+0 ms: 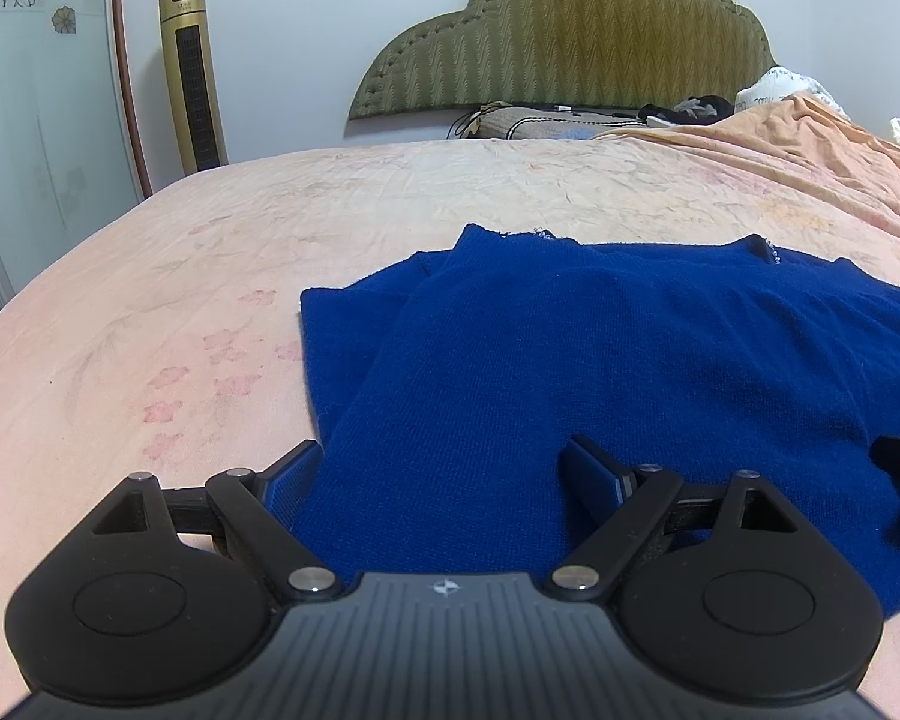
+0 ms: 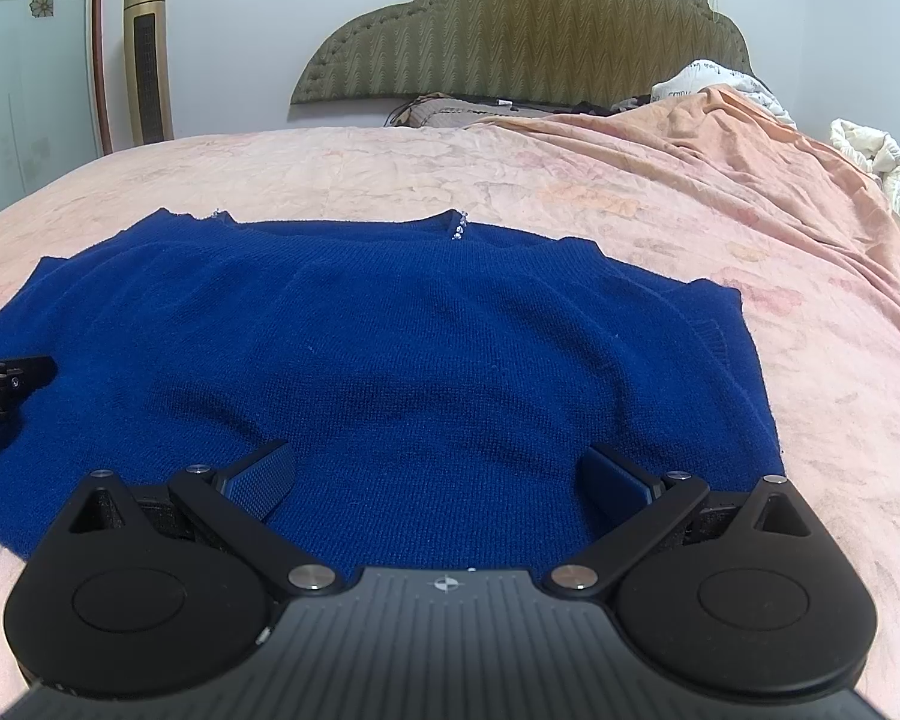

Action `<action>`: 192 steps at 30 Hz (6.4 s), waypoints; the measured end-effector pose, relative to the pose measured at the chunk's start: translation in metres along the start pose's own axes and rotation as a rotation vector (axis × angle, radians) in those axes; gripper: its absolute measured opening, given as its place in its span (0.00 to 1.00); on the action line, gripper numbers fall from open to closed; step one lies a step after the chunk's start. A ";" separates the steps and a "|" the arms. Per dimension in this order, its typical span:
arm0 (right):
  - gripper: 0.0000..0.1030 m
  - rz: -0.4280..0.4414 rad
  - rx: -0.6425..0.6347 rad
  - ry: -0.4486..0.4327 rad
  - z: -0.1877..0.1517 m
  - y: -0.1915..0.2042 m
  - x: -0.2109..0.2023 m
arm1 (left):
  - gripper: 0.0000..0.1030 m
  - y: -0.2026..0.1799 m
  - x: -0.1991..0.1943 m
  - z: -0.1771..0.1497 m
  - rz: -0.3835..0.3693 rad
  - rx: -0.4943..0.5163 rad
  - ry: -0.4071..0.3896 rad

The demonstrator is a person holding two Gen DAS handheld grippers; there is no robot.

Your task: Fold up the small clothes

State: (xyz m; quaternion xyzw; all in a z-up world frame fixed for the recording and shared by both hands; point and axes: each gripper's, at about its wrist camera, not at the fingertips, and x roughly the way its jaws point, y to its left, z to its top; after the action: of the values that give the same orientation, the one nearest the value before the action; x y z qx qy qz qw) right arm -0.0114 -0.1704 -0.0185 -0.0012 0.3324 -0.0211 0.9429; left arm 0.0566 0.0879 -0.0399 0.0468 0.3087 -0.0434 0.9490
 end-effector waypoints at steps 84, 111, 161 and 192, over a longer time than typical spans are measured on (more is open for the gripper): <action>1.00 -0.016 -0.025 -0.072 0.014 0.024 -0.068 | 0.95 -0.008 -0.038 0.021 0.029 0.042 0.040; 1.00 -0.029 -0.159 -0.127 0.013 0.048 -0.081 | 0.95 -0.003 -0.030 0.026 0.034 0.059 0.045; 0.03 0.056 -0.810 -0.305 -0.020 0.236 -0.047 | 0.10 0.046 0.119 0.138 -0.351 -0.197 0.284; 0.03 0.131 0.367 -0.187 -0.041 -0.089 -0.068 | 0.09 -0.294 0.090 0.148 -0.243 0.333 0.229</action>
State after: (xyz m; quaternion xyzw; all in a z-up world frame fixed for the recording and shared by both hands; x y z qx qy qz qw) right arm -0.0940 -0.2563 -0.0065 0.1899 0.2333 -0.0196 0.9535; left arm 0.1829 -0.2253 0.0080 0.1700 0.4063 -0.2020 0.8748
